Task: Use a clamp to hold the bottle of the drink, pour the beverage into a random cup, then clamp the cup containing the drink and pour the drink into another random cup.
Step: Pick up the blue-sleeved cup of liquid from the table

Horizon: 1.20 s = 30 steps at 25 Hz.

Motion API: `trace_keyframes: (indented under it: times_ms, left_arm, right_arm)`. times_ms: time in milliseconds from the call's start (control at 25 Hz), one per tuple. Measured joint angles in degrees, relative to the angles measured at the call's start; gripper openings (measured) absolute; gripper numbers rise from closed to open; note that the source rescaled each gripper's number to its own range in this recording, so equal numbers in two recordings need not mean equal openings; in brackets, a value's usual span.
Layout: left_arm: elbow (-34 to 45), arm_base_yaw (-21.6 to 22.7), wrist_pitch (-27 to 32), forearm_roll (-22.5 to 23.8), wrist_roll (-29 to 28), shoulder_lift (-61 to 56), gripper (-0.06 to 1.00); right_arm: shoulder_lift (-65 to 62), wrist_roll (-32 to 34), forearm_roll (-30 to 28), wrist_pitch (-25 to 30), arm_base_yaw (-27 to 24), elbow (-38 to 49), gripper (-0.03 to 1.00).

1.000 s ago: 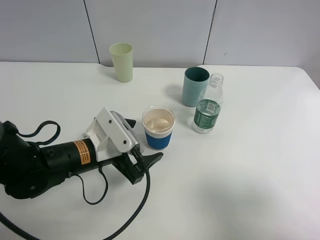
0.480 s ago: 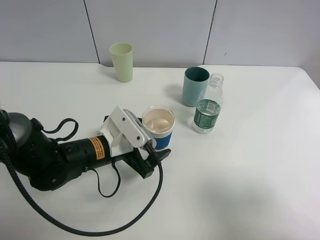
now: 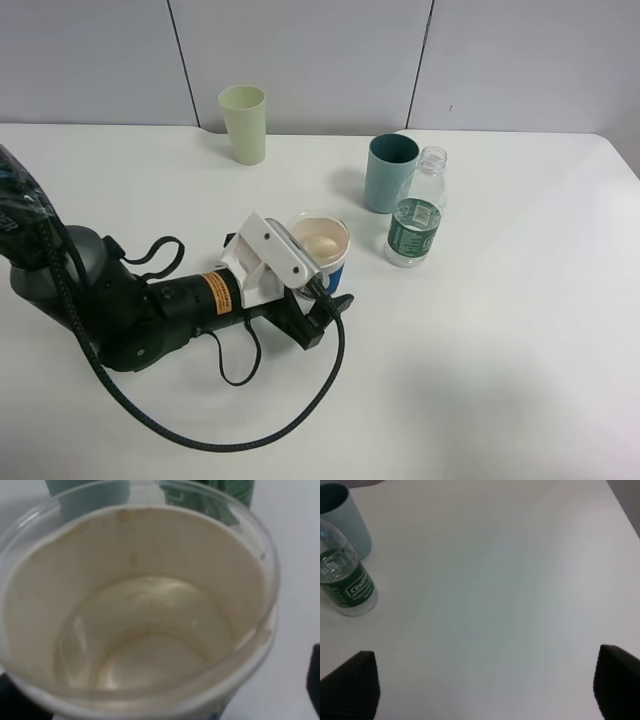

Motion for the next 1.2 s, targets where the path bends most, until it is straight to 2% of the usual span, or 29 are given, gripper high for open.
trace_keyframes:
  times_ms: [520, 600, 640, 680, 720, 760, 880, 1200]
  left_arm:
    - [-2.69, 0.21, -0.01, -0.11, -0.02, 0.23, 0.99]
    - [-2.69, 0.76, 0.05, -0.05, -0.02, 0.23, 0.84]
    - [-2.69, 1.03, 0.14, -0.11, -0.1, 0.23, 0.66]
    - [-2.69, 1.21, 0.28, -0.06, -0.2, 0.23, 0.41]
    - [-2.69, 1.39, 0.61, -0.05, -0.22, 0.23, 0.12]
    - [-2.69, 1.51, 0.7, 0.4, -0.28, 0.23, 0.0]
    - [-2.8, 1.57, 1.15, 0.82, -0.28, 0.23, 0.05]
    - [-2.8, 1.88, 1.17, 1.95, -0.28, 0.23, 0.05]
  right_arm:
    - [0.0, 0.0, 0.0, 0.0, 0.0, 0.0, 0.66]
    - [0.0, 0.0, 0.0, 0.0, 0.0, 0.0, 0.66]
    - [0.0, 0.0, 0.0, 0.0, 0.0, 0.0, 0.66]
    - [0.0, 0.0, 0.0, 0.0, 0.0, 0.0, 0.66]
    - [0.0, 0.0, 0.0, 0.0, 0.0, 0.0, 0.66]
    - [0.0, 0.0, 0.0, 0.0, 0.0, 0.0, 0.66]
    - [0.0, 0.0, 0.0, 0.0, 0.0, 0.0, 0.66]
    - [0.0, 0.0, 0.0, 0.0, 0.0, 0.0, 0.66]
